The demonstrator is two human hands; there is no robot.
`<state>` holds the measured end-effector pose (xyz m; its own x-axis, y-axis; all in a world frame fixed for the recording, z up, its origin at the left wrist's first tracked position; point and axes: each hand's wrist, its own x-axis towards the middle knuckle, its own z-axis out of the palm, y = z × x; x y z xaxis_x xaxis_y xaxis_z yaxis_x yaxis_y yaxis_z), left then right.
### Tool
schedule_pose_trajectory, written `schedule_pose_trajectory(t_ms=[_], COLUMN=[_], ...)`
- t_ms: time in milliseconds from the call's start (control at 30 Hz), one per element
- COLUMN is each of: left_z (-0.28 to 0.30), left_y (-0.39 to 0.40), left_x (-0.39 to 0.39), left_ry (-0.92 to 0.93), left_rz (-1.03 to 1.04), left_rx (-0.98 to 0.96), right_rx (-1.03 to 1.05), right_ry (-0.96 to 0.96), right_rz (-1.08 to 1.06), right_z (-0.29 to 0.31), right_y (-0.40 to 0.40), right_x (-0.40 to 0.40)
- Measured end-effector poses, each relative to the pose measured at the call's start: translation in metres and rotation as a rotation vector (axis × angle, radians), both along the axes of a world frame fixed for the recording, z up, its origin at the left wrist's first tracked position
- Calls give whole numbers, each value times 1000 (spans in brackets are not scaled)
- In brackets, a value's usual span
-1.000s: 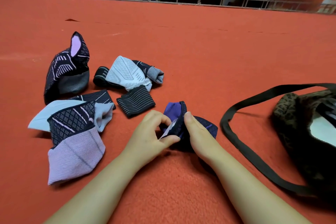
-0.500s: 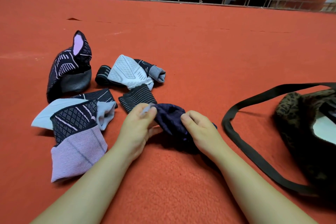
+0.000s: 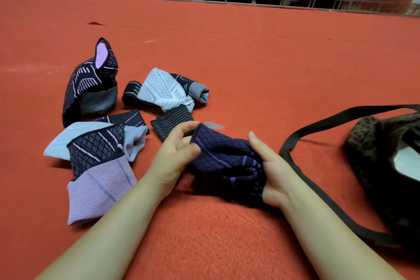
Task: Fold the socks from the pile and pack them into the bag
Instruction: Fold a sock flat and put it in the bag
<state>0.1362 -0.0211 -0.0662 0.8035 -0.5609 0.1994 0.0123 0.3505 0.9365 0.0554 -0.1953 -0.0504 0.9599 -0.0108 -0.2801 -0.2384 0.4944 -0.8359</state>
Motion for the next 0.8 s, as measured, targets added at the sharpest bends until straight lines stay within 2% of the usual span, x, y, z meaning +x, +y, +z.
schedule_pose_trajectory(t_ms=[100, 200, 267, 367, 467, 600, 700, 800], left_z=[3, 9, 12, 11, 7, 4, 6, 3], left_y=[-5, -3, -1, 2, 8, 7, -1, 1], left_x=[-6, -2, 1, 2, 4, 8, 6, 13], left_ry=[-101, -104, -137, -185, -91, 100, 61, 65], left_rz=[73, 275, 381, 374, 217, 22, 138, 342], left_rx=[118, 18, -4, 37, 47, -42, 65, 56], right_rx=[87, 107, 43, -65, -30, 78, 129, 117], right_ry=[-1, 24, 21, 34, 78, 18, -32, -48], right_rz=[96, 283, 404, 538, 463, 176, 132, 186], right_z=[2, 0, -1, -2, -3, 2, 3, -1], right_y=[-2, -3, -3, -3, -6, -9, -12, -12], right_x=[1, -1, -7, -14, -17, -13, -8, -5])
